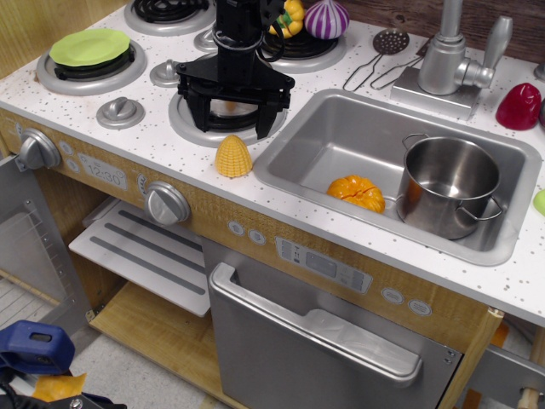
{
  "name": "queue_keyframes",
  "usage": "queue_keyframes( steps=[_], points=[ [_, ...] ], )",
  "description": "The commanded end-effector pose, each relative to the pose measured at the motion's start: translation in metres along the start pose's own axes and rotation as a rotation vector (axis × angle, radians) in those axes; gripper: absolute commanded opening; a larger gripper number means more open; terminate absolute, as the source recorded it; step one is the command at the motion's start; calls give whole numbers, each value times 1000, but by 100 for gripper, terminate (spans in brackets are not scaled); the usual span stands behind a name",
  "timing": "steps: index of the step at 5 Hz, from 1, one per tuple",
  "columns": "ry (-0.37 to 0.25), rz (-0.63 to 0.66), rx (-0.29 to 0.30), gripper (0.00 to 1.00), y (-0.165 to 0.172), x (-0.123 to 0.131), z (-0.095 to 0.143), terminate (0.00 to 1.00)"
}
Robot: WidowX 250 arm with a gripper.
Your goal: Put corn in pan which is on stove
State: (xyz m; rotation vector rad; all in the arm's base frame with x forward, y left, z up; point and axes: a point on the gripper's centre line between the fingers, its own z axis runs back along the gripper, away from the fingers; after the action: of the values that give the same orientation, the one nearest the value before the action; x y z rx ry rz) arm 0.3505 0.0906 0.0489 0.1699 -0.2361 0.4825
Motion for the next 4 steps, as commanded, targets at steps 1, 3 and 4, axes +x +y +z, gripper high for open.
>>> queue_keyframes(
  steps=[1,3,4],
  points=[
    [0,0,0,100,0,0,0,0],
    [5,0,-14,100,2,2,-4,0],
    [28,22,-45,100,3,1,-10,0]
  ],
)
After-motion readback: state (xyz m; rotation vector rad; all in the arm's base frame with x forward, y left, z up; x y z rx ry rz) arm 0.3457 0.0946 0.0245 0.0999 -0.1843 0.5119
